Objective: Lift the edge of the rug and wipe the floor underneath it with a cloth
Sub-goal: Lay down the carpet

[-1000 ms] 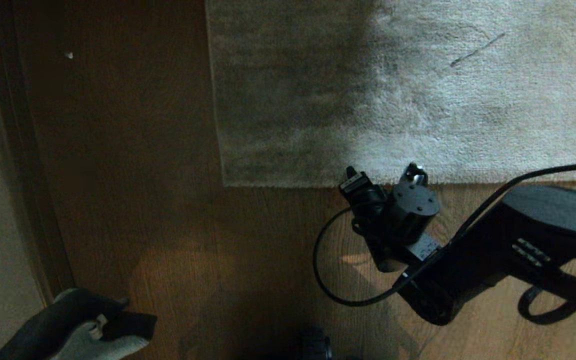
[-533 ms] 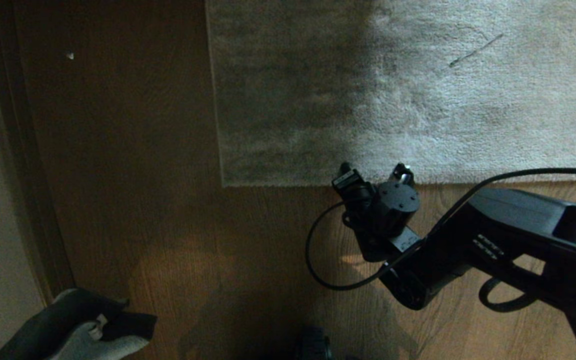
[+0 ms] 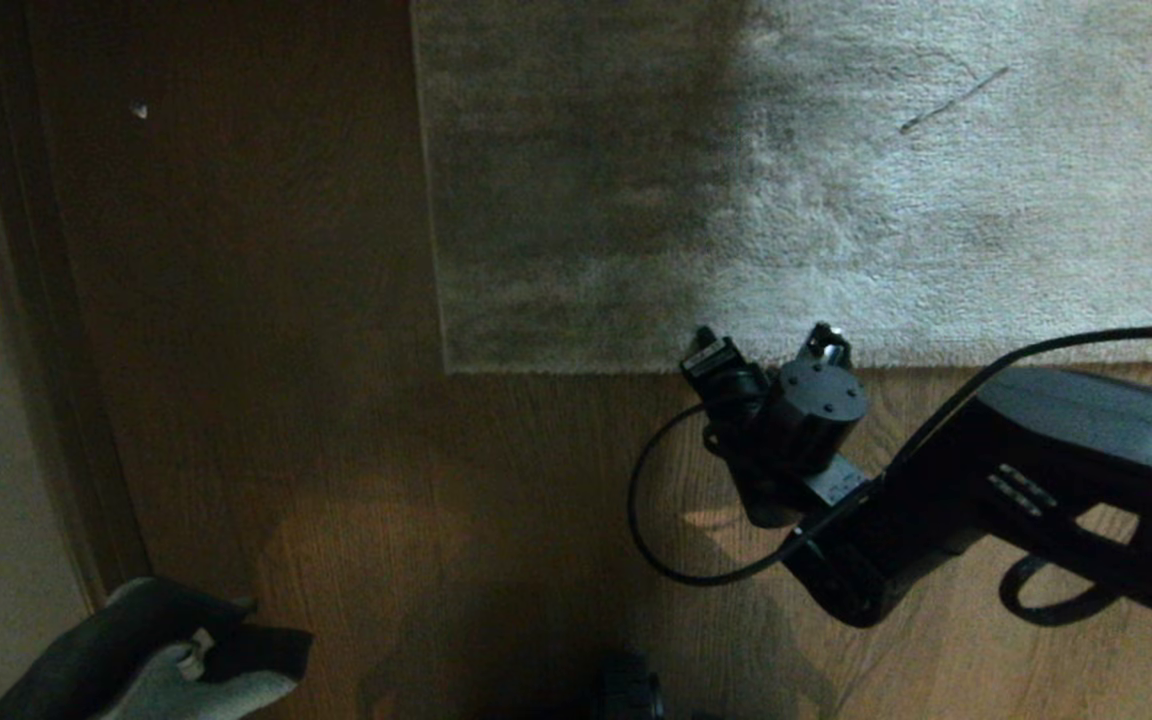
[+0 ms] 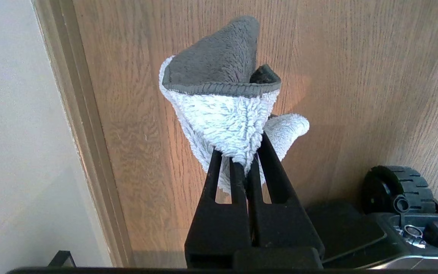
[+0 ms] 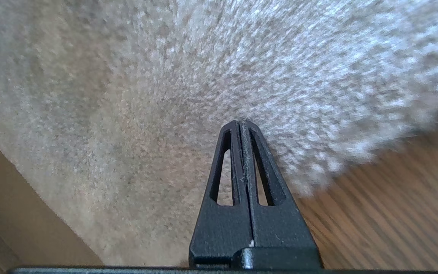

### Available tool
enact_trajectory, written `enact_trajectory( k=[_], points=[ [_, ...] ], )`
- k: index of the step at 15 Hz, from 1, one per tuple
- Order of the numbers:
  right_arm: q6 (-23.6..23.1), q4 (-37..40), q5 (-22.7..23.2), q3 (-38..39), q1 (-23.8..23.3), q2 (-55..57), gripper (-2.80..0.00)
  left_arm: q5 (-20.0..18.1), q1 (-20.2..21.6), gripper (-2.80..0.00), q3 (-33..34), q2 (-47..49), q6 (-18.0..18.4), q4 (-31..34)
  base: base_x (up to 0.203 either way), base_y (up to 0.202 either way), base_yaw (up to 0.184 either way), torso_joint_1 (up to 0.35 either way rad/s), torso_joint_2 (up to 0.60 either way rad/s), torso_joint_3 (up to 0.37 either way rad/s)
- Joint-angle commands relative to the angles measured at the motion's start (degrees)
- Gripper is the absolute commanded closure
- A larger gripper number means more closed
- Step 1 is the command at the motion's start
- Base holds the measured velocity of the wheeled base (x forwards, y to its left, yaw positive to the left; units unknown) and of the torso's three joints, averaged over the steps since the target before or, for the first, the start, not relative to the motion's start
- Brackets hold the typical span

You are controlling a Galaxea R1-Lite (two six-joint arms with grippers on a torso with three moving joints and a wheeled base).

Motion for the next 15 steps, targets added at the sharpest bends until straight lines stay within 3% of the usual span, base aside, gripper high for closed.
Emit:
enact_trajectory(
  k=[1, 9, 15],
  points=[
    [0.5, -2.9, 0.0, 5.0, 1.5, -5.2, 0.0, 0.0, 0.0, 0.0, 0.0, 0.0, 0.0, 0.0, 0.0, 0.0, 0.0, 0.0, 0.0, 0.0],
    [-0.7, -2.9, 4.0, 22.3, 10.3, -16.3, 0.0, 0.0, 0.0, 0.0, -0.1, 0.0, 0.0, 0.0, 0.0, 0.0, 0.0, 0.0, 0.0, 0.0],
    [-15.2, -2.9, 6.0, 31.4, 10.6, -25.7, 0.0, 0.0, 0.0, 0.0, 0.0, 0.0, 0.0, 0.0, 0.0, 0.0, 0.0, 0.0, 0.0, 0.0]
  ],
)
